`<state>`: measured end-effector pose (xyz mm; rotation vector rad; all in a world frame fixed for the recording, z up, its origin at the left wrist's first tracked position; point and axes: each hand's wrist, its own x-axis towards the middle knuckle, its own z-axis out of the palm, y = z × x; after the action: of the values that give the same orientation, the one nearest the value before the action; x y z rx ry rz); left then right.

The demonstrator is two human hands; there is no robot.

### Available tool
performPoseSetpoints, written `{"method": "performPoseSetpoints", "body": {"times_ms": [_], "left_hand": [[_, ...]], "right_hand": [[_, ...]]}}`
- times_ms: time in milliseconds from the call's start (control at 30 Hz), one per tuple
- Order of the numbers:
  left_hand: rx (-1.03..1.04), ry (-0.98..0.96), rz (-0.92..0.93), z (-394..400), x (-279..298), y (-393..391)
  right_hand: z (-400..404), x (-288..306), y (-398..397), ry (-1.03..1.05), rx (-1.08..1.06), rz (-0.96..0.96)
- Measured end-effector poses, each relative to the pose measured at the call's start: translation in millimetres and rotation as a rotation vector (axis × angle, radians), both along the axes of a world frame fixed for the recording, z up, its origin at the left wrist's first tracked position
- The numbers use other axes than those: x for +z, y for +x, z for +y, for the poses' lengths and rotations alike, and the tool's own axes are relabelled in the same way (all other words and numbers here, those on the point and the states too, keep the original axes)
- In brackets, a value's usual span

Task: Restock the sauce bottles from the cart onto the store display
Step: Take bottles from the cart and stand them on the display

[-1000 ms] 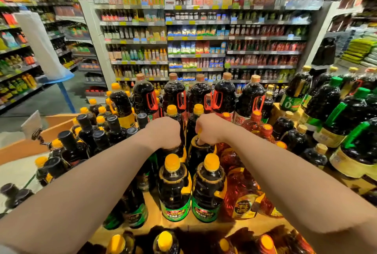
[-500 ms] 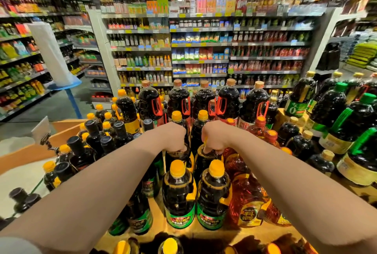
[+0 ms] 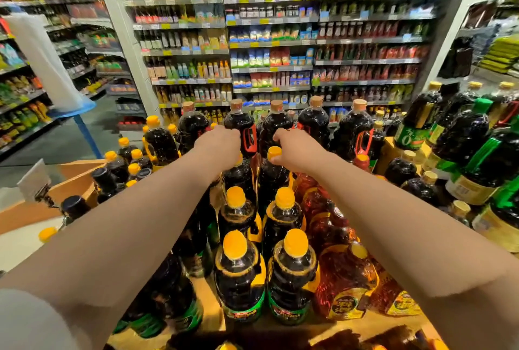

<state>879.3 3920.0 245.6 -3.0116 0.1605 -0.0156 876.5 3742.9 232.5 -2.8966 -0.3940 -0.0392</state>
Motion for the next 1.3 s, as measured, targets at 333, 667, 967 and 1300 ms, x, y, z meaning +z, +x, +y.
{"method": "performPoseSetpoints", "body": {"times_ms": [333, 667, 967, 1300], "left_hand": [[-0.119, 0.079, 0.086, -13, -18, 15], [-0.316, 0.213, 0.147, -6, -9, -5], [-0.335, 0.179, 0.125, -3, -12, -6], [-0.306, 0.129, 0.183, -5, -18, 9]], "right_hand": [[8, -23, 19, 0.029, 0.042, 0.027], [7, -27, 1, 0.020, 0.047, -0.039], [8, -20, -9, -0.056, 0.076, 0.005], [8, -14, -4, -0.151, 0.080, 0.039]]}}
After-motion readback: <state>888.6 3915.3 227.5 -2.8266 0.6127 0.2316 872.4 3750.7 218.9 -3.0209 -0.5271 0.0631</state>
